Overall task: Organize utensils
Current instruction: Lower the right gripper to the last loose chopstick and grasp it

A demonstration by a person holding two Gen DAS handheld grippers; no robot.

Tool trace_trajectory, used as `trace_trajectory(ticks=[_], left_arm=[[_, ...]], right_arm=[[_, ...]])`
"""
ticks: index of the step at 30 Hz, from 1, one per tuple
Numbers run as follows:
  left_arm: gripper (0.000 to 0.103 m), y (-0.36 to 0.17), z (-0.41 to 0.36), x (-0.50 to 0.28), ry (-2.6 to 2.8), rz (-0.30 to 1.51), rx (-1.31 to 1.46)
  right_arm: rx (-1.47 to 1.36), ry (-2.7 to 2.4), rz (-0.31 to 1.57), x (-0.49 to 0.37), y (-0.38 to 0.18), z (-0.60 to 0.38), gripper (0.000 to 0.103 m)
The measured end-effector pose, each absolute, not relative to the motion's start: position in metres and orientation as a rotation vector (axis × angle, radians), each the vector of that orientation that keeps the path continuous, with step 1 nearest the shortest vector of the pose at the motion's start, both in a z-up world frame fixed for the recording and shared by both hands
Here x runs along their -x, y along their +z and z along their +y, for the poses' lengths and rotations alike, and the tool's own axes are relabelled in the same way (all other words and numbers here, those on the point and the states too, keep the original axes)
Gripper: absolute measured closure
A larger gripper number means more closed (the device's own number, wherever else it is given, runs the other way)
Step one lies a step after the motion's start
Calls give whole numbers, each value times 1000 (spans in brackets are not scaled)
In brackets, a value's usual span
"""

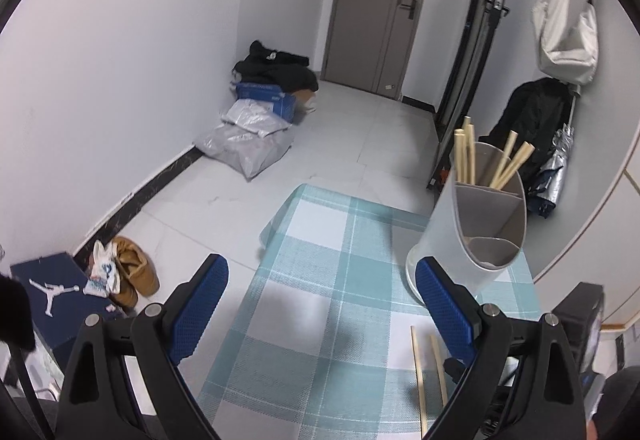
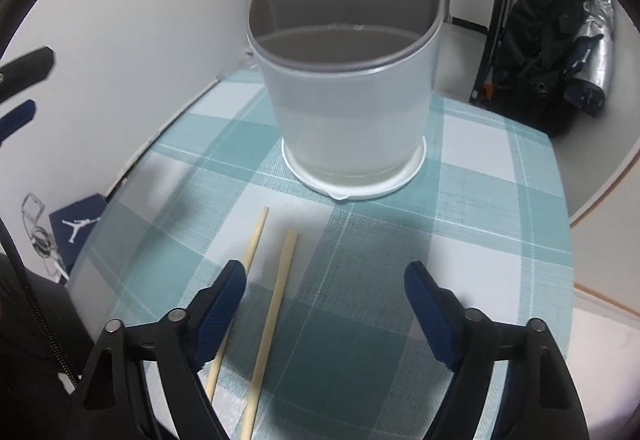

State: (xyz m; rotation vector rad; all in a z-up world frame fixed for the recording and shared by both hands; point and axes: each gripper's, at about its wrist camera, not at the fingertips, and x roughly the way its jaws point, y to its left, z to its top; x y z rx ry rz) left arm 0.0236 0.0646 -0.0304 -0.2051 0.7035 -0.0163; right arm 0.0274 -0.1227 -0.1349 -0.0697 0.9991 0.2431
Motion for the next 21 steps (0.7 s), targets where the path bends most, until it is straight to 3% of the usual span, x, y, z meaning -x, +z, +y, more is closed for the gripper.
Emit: trace_trajectory(ticks=[11,13,21], left_arm=[[10,-49,85,-37,28,805,302],[10,-50,85,-37,39,809,295],[10,-49,84,-37,56,813,279]], right_arm=[[188,230,1045,-38,-153,-94,58],[200,250,1039,-38,-153,-88,70],[182,294,1040,-43,-152,-86,96]])
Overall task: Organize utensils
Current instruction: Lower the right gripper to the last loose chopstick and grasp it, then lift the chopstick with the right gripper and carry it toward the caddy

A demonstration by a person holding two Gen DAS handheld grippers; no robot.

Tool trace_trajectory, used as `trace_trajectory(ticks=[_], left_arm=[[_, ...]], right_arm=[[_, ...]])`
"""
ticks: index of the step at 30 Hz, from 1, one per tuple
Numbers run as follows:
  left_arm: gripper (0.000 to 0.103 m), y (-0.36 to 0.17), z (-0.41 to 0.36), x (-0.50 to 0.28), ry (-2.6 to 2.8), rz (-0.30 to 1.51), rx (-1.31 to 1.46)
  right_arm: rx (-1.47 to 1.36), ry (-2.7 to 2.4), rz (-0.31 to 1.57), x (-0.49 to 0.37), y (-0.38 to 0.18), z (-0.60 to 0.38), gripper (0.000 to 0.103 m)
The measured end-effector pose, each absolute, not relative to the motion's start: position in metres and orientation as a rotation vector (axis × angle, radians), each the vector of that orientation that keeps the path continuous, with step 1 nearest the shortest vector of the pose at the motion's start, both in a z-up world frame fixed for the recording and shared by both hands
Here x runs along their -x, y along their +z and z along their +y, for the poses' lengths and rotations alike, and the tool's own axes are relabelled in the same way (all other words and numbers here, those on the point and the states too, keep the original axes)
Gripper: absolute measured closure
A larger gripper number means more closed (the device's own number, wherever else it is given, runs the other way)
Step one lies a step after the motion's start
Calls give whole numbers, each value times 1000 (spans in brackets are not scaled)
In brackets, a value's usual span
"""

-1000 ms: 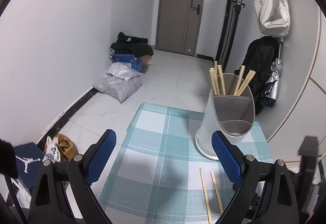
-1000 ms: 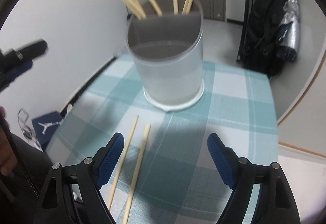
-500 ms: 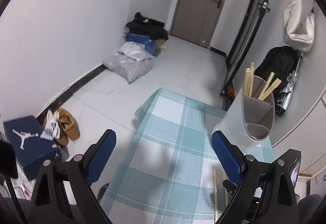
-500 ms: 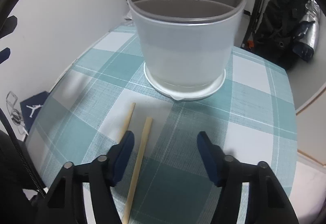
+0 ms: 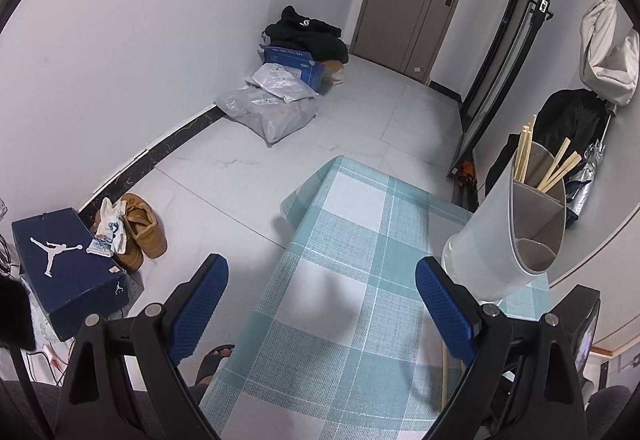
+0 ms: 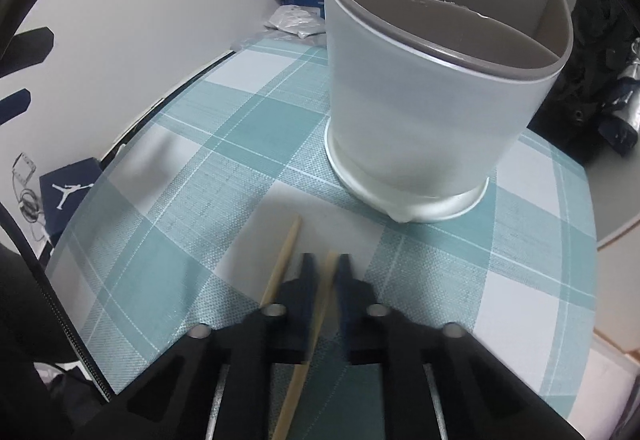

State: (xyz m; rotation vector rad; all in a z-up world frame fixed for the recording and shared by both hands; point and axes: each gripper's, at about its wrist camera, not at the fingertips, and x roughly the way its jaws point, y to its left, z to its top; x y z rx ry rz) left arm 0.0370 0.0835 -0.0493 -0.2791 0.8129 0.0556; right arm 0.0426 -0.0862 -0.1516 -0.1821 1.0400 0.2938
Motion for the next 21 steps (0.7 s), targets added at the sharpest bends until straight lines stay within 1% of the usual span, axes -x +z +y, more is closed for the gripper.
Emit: trace_trajectory(ticks=[7,14,21], left_arm=[[10,-51,76,-41,40,821,244],[10,-53,57,-45,6,832,195],[10,-66,38,-52,-66,920,171]], right_arm=[[0,312,1082,-51,-147,-109,97],[-160,332,1074,-49,-135,-136,97],[-324,337,1046,-48,-126,-164,97]])
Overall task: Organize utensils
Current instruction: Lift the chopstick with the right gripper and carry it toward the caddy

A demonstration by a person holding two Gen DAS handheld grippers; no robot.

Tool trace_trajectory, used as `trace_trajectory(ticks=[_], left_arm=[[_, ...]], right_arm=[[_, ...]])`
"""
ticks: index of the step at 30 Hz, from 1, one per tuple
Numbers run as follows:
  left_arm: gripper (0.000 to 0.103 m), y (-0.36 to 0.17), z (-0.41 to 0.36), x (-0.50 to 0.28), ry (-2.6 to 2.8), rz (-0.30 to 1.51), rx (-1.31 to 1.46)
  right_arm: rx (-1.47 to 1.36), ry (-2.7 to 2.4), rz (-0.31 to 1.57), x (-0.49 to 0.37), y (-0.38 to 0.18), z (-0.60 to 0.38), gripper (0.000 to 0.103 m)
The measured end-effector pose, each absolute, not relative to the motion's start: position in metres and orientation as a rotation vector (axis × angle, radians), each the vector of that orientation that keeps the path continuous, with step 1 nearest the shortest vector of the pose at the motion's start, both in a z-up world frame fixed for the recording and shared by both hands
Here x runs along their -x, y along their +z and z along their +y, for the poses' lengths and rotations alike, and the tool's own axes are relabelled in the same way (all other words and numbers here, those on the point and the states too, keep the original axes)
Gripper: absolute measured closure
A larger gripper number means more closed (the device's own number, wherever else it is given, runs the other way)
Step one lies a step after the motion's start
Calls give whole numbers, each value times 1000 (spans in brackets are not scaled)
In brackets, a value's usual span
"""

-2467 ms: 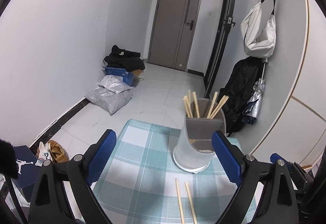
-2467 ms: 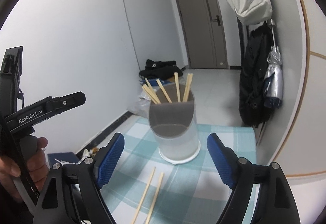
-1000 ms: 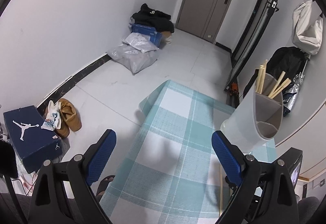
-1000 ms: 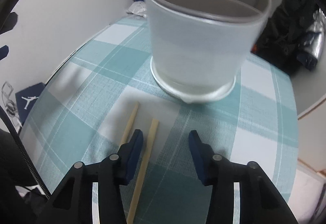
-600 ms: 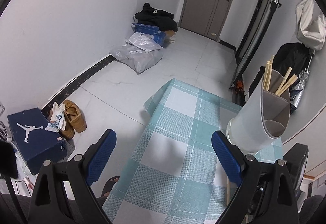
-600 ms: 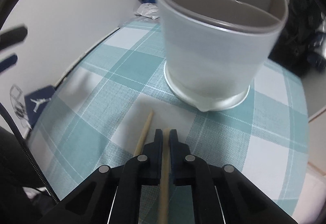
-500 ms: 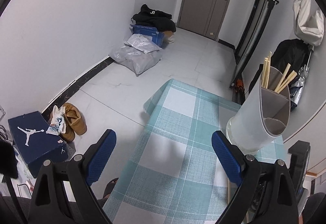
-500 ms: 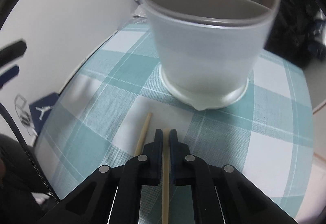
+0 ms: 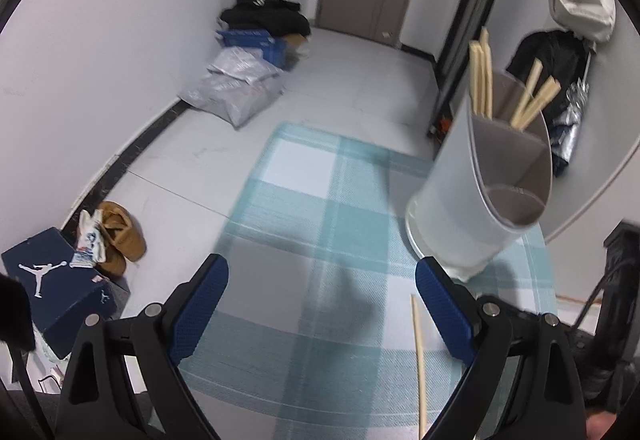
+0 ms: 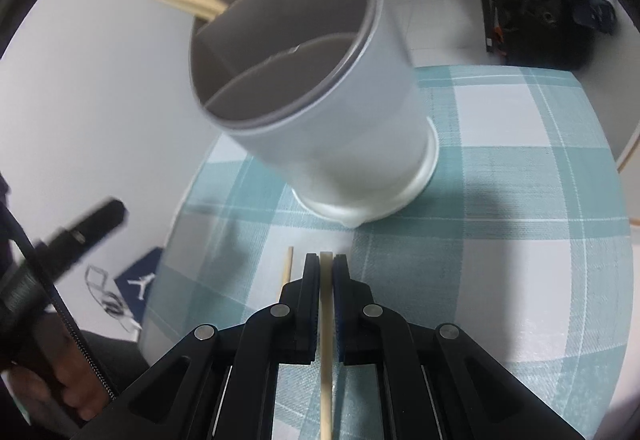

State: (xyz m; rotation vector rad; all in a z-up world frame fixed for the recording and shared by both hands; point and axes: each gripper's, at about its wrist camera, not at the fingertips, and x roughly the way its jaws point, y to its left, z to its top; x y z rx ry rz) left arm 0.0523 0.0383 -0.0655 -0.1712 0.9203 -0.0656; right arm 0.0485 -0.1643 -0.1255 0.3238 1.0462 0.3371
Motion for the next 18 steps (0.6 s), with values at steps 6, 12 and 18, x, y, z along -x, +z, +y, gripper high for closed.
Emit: trace_trajectory(ticks=[6,12,18], left_arm=[[10,-80,20,-58,-138,1031,165],[10,-94,0,-59,-181,1119,141],[10,-105,-19,-62,-206,1177,86]], right_arm=[[-409,351,1029,-43,-119,-185,97],[-496,339,1023,-46,-122,-199,97],[-579,304,1007,-37,-119,-225,97]])
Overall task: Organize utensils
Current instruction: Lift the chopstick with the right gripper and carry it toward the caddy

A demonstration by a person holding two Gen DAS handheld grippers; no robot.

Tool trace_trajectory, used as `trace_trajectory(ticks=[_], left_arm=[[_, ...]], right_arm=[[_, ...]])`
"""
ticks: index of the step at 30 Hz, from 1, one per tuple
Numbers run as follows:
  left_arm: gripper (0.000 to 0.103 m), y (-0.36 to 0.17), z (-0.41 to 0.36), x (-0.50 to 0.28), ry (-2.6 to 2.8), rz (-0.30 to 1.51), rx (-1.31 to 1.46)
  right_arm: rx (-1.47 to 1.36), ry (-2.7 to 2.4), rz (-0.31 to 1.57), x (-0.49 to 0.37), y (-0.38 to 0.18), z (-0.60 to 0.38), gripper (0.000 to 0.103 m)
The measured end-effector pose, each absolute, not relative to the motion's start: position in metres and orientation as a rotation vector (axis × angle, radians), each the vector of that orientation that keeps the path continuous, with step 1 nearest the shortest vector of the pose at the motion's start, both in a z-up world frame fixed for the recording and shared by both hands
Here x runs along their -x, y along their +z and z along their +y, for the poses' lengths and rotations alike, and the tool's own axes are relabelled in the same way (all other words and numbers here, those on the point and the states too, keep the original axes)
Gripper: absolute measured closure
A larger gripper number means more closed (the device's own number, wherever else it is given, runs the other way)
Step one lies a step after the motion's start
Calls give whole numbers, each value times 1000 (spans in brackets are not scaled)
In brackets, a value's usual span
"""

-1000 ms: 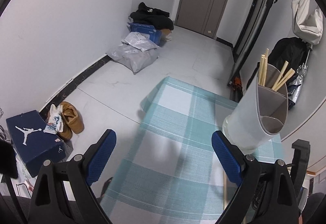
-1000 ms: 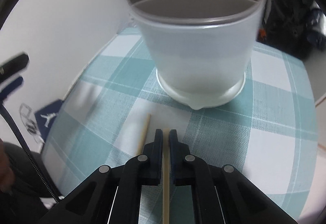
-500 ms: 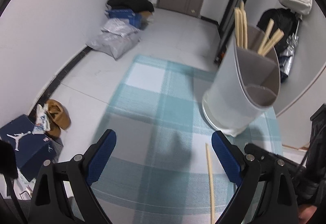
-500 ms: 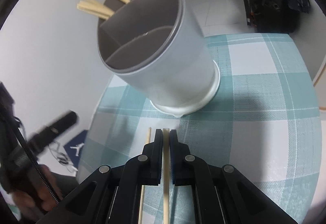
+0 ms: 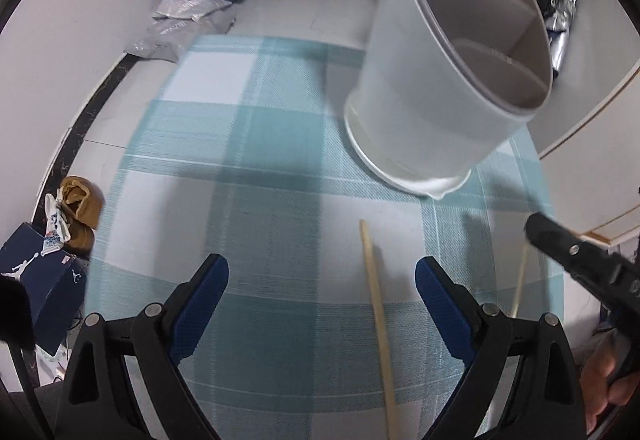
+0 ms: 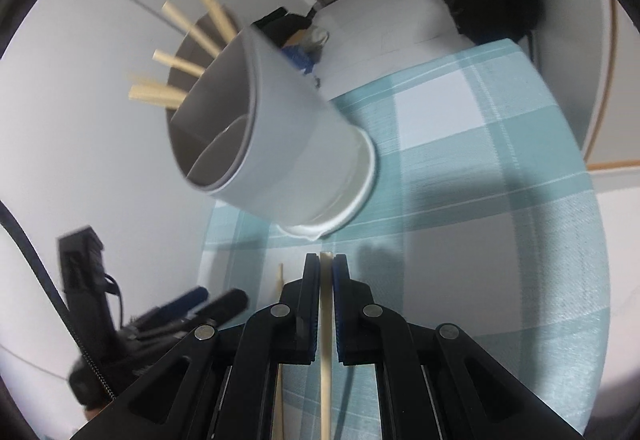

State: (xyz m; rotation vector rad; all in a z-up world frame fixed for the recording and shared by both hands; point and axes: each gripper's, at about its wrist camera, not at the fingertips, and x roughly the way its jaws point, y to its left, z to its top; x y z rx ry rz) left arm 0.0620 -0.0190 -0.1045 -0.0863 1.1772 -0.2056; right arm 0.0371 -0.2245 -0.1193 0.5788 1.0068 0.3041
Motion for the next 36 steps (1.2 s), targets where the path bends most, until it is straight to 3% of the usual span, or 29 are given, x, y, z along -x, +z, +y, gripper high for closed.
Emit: trace_trajectory(ticks=[4,12,15,18,19,22,36], left_arm=[[12,-106,-31,-62,-195,1170,49],[48,-116,-50,-61,-174,1197,-42],[56,-114,-55,-58,-195,1183,-81],[71,-112,-57,-56,-202,1165,-70],[83,-111,-59,-54,-212,1159,-72],[101,-111,-66,-53,-238,1157,-66],[102,-74,-65,-26,-260,1003,41]], right_arm=[[-616,290,979,-31,-113,-241,97],[-686,277,952,-24,-108,-261,97],[-687,277,942,-23,-105,-269,97],[-701,277,934,-22,-105,-275,97],[-705,277,935,-24,-106,-276,97],[-694,273,925,-24,-104,-279,97],[-620,267,833,-10,-81,-283,97]])
